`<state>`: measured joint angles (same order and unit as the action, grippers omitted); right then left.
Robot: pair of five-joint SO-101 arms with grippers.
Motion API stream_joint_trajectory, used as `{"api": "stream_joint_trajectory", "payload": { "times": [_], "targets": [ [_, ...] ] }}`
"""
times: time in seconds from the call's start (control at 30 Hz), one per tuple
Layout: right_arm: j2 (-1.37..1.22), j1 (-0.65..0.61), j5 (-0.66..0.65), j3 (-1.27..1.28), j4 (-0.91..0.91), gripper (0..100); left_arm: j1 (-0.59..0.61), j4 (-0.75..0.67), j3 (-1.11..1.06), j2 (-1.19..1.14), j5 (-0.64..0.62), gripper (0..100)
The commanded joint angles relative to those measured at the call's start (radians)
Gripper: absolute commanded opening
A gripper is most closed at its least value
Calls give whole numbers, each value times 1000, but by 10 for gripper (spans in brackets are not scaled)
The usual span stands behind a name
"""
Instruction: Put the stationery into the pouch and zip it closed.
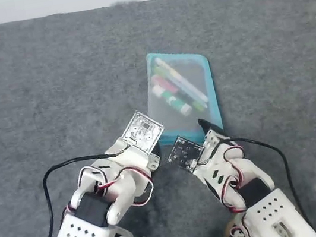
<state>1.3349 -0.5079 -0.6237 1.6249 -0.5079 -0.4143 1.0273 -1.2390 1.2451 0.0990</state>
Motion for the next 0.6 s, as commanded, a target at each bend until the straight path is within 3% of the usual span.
{"api": "stream_joint_trajectory", "payload": {
  "times": [0.0, 0.2, 0.37, 0.57],
  "targets": [
    [22, 24, -15, -20, 30, 188, -9, -2, 82, 5, 6, 10],
    [22, 45, -71, -20, 99, 147, -9, -3, 79, 5, 6, 10],
    [22, 130, -123, -20, 104, 3, -5, -6, 76, 5, 6, 10],
    [24, 252, -230, -21, 25, 9, 38, -40, 48, 5, 3, 10]
  ]
}}
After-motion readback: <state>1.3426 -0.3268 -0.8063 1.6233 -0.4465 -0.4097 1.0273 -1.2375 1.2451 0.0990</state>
